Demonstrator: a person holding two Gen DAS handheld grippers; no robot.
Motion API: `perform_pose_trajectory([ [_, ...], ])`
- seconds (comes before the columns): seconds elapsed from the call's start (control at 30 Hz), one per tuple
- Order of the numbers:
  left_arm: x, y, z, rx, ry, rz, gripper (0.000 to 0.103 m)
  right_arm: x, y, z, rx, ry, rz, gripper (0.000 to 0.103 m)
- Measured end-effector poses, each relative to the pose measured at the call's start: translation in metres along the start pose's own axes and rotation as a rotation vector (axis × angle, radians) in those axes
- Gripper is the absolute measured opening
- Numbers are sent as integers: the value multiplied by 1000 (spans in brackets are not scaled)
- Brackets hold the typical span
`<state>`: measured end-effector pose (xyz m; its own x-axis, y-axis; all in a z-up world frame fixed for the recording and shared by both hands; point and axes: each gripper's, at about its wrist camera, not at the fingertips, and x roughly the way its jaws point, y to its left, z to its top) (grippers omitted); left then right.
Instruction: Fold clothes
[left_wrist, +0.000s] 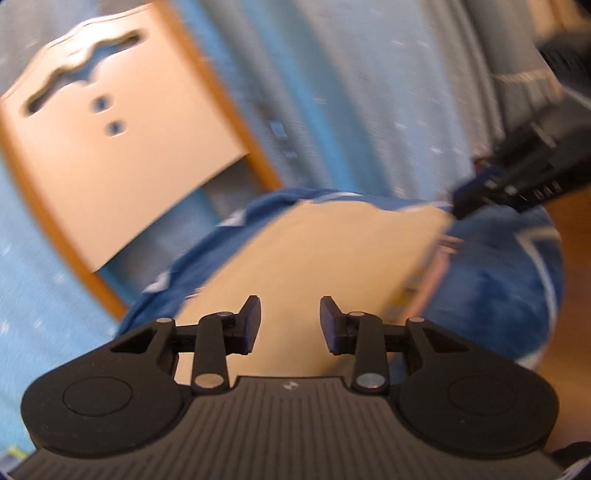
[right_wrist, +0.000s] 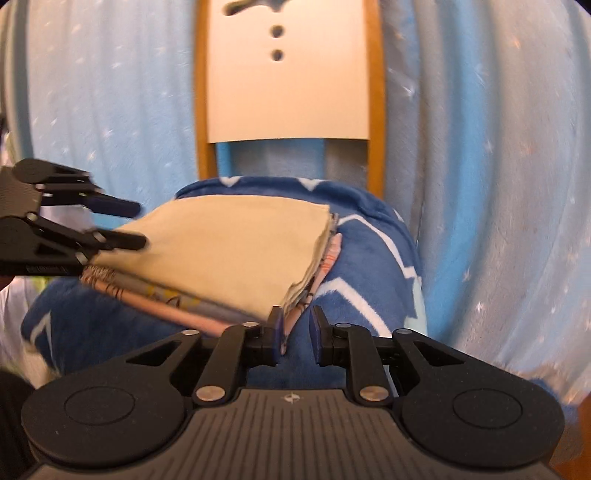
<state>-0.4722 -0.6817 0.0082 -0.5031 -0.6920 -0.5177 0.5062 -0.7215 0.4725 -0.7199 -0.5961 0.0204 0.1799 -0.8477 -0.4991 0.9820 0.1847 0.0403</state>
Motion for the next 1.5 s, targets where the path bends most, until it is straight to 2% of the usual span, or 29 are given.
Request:
perform_pose_trajectory([
  [0.07,5,-17,2,67,14,6,31,-3,9,1,-94,-5,-34,23],
  [0.13,7,-29,4,112,28,12,30,-3,25,-1,-255,-12,-92,23],
  [0.3,11,-30,9,117,42,-2,30,11,60,-15,-647,23,-169,23],
  [0.43,8,-27,10,101,30,-22,31,25,77,-26,-891,20,-244,23],
  [0.6,19,-25,7,90,58,-43,31,34,83,-25,-998,3,-274,15],
  [0.63,19,-25,6,82,56,-43,31,34,83,-25,-1010,4,-272,1],
  [0.67,18,-25,5,78,53,-43,31,35,83,-24,-1023,5,-270,0],
  [0.8,17,-25,3,66,47,-41,31,29,83,-20,-979,-35,-308,0],
  [1.07,7,-17,-4,13,30,-32,35,34,82,-50,-954,77,-269,0],
  [1.17,2,-12,-6,-22,20,-22,36,26,76,-41,-855,69,-285,0],
  [1.3,-4,4,-11,-100,26,48,37,3,75,-12,-647,-31,-261,0],
  [1.43,-3,17,-24,-154,67,85,38,3,83,12,-485,-71,-159,15],
  [1.5,-5,23,-31,-187,77,86,38,14,79,21,-407,-55,-108,15],
])
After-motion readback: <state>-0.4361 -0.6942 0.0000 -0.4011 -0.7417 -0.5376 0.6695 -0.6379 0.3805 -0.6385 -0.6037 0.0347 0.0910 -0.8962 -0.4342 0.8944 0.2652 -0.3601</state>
